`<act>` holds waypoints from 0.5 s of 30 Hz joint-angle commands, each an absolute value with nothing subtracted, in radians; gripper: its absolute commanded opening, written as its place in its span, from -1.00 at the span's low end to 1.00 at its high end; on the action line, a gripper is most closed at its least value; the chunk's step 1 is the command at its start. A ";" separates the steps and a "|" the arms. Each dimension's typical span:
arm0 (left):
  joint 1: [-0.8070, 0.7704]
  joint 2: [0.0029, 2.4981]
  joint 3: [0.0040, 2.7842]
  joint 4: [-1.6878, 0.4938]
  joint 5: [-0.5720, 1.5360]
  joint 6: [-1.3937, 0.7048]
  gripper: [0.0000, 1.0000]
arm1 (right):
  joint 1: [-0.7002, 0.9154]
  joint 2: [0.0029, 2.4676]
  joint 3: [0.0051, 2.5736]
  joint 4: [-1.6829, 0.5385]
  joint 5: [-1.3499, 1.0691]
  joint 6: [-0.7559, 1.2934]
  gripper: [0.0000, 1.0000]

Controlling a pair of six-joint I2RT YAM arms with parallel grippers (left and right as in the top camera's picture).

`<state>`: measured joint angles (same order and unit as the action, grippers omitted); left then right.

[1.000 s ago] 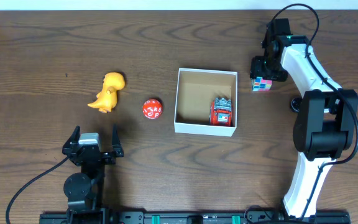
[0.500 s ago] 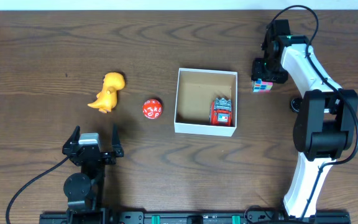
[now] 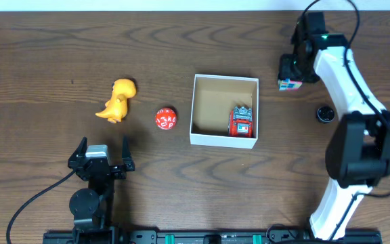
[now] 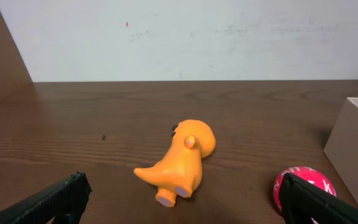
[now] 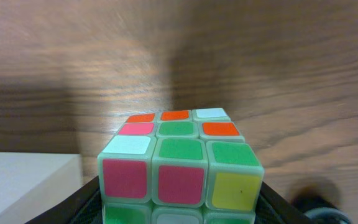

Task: Pack container
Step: 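Lower right gripper and grasp the Rubik's cube, then carry the Rubik's cube over the box and lower it inside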

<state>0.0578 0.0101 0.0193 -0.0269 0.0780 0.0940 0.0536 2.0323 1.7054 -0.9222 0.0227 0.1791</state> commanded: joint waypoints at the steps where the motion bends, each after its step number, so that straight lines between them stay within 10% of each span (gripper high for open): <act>1: 0.056 0.004 0.004 -0.063 0.090 0.093 0.96 | 0.081 1.938 1.732 -0.919 0.030 0.179 -0.15; 15: 0.056 0.004 0.004 -0.063 0.090 0.094 0.96 | 0.210 1.746 1.732 -0.863 0.030 0.187 -0.17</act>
